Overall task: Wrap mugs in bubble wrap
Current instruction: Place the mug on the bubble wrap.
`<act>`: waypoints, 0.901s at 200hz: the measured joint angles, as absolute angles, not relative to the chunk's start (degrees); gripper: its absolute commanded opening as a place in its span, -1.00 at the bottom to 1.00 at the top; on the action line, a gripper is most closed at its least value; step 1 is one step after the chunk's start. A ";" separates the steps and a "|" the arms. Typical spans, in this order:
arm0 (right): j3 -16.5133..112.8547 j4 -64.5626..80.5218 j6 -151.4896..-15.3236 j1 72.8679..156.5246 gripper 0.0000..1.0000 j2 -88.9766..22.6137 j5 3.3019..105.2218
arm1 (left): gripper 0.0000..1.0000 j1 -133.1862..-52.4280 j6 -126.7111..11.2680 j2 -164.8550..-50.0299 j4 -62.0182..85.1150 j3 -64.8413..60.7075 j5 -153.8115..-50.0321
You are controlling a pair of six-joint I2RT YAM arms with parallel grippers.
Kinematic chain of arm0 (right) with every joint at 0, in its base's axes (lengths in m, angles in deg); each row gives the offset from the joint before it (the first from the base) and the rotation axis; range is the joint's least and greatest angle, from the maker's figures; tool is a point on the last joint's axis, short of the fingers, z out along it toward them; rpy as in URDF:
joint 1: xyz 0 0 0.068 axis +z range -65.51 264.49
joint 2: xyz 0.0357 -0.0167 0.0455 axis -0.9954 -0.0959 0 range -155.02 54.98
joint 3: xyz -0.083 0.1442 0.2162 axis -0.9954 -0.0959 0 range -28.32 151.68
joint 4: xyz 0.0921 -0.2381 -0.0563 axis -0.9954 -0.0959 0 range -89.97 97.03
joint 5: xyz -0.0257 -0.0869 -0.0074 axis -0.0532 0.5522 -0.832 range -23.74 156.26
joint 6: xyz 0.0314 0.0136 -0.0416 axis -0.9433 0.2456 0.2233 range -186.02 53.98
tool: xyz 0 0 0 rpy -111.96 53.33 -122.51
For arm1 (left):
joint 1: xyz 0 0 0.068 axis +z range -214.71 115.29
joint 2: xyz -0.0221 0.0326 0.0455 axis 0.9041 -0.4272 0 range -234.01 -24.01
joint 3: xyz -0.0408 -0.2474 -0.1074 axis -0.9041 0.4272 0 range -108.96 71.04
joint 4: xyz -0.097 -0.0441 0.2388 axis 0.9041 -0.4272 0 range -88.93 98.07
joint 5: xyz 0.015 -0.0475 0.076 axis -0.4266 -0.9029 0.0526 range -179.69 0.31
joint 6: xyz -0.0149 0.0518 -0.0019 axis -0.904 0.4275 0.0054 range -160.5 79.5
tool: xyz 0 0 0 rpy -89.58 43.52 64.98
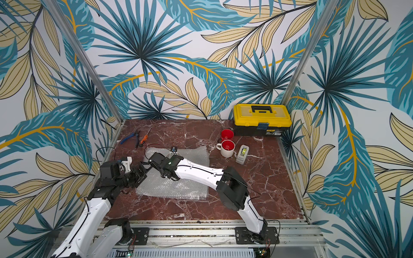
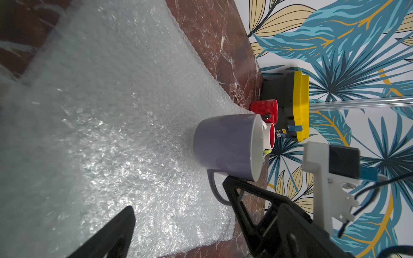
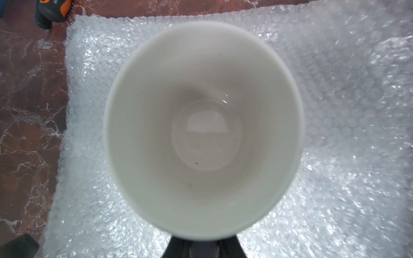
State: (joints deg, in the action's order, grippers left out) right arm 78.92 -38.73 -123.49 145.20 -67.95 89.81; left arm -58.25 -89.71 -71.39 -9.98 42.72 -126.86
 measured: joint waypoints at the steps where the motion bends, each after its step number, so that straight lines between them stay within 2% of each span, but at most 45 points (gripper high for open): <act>1: 78.99 -38.75 -123.49 145.20 -1.00 -68.02 89.81 | 1.00 -58.21 -89.73 -71.39 -9.89 42.72 -126.90; 60: 83.34 -41.26 -124.78 145.25 -1.00 -70.22 90.12 | 1.00 -57.48 -89.78 -73.09 -7.62 42.72 -129.37; 162: 83.45 -42.71 -125.61 145.81 -1.00 -72.34 88.92 | 1.00 -57.46 -88.62 -75.63 -7.16 42.72 -131.32; 180: 83.45 -42.62 -125.61 145.81 -0.80 -73.07 88.52 | 1.00 -57.46 -88.31 -76.48 -7.16 42.72 -132.02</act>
State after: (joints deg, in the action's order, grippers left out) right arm 83.45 -42.62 -125.61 145.81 -73.07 88.52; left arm -57.46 -88.31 -76.48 -7.16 42.72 -132.02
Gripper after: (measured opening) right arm 0.169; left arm 0.999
